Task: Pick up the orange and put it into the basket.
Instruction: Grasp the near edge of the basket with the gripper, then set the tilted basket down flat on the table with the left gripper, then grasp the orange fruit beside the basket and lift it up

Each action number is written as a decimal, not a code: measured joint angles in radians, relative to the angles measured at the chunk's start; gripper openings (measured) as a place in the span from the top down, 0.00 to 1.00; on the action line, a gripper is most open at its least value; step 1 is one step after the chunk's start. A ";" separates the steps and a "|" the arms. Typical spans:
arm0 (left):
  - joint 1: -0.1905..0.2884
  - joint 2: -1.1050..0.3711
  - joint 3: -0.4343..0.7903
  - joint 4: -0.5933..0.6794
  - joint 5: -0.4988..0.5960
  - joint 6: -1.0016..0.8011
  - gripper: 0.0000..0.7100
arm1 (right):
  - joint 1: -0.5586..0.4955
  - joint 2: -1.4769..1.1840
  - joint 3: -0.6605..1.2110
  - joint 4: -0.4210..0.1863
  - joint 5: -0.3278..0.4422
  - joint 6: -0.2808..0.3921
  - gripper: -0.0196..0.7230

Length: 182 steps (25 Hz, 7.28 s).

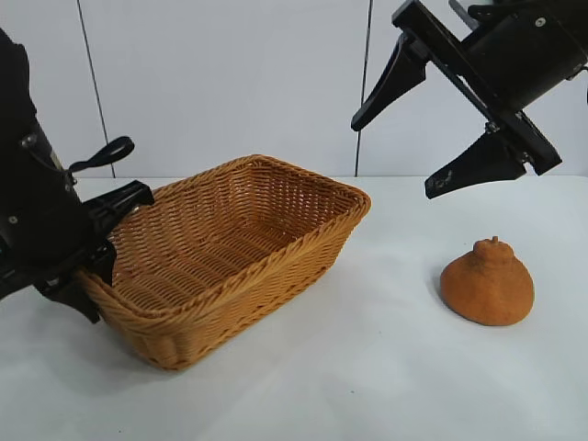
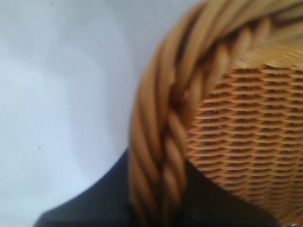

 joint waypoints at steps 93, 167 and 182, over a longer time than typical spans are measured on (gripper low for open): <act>0.336 -0.171 -0.207 0.075 0.663 1.118 0.10 | 0.000 0.000 0.000 -0.015 0.013 0.008 0.17; 0.336 -1.839 0.498 0.085 0.545 1.121 0.10 | -0.178 0.415 -0.201 -0.504 0.035 0.217 0.17; 0.336 -1.839 0.498 0.085 0.545 1.121 0.10 | -0.178 0.378 -0.201 -0.482 0.028 0.168 0.92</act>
